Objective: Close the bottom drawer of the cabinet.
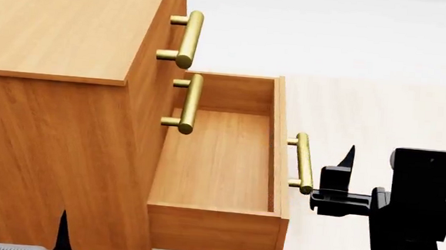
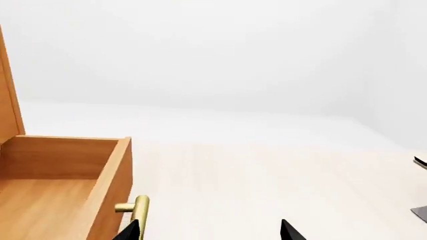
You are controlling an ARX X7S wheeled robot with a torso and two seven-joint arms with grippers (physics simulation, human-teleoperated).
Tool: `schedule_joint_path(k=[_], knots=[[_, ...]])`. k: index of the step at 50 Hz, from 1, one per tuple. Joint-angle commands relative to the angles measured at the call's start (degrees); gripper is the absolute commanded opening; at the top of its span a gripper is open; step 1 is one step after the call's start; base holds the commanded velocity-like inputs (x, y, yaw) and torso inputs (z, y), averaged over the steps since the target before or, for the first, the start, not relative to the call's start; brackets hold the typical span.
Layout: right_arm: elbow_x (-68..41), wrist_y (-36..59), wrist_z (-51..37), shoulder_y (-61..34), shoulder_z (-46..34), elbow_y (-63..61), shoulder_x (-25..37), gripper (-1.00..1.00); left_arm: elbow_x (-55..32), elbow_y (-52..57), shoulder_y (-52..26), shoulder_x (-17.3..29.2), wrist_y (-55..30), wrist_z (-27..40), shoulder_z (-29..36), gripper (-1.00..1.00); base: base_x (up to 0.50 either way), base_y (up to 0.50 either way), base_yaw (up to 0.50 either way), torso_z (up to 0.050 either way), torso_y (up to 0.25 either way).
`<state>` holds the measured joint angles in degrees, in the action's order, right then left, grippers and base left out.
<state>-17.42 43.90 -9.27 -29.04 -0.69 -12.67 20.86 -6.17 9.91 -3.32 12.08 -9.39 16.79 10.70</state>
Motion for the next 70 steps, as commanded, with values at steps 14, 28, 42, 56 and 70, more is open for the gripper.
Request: schedule_joint_path(k=[14,28,42,56,70], knots=[[13.07,-33.31,-4.02,8.40,-1.72,25.33,-2.53,1.00,-0.94,-0.58,0.05,0.33,1.46,-0.09,-0.56,1.00,0.00,0.00,0.00,0.000,0.000],[12.29,-41.59,-3.37,3.79,-2.51,44.22,-6.02,1.00,-1.38,-0.26,0.33,0.70,1.55,0.15,-0.28,1.00,0.00,0.00,0.00,0.000,0.000],[13.92,-46.62,-2.70,-0.54,-4.91,54.99,-7.73,1.00,-1.52,-0.57,0.27,0.95,1.66,0.58,0.03,1.00,0.00,0.00,0.00,0.000,0.000],[13.92,-49.03,-2.27,-2.20,-5.90,57.88,-9.24,1.00,-1.94,-0.04,0.41,1.31,1.43,0.82,0.23,1.00,0.00,0.00,0.00,0.000,0.000],[14.17,-50.42,-1.13,-3.18,-7.52,59.30,-10.62,1.00,-1.83,-0.65,0.35,1.58,2.08,1.17,0.74,1.00,0.00,0.00,0.00,0.000,0.000]])
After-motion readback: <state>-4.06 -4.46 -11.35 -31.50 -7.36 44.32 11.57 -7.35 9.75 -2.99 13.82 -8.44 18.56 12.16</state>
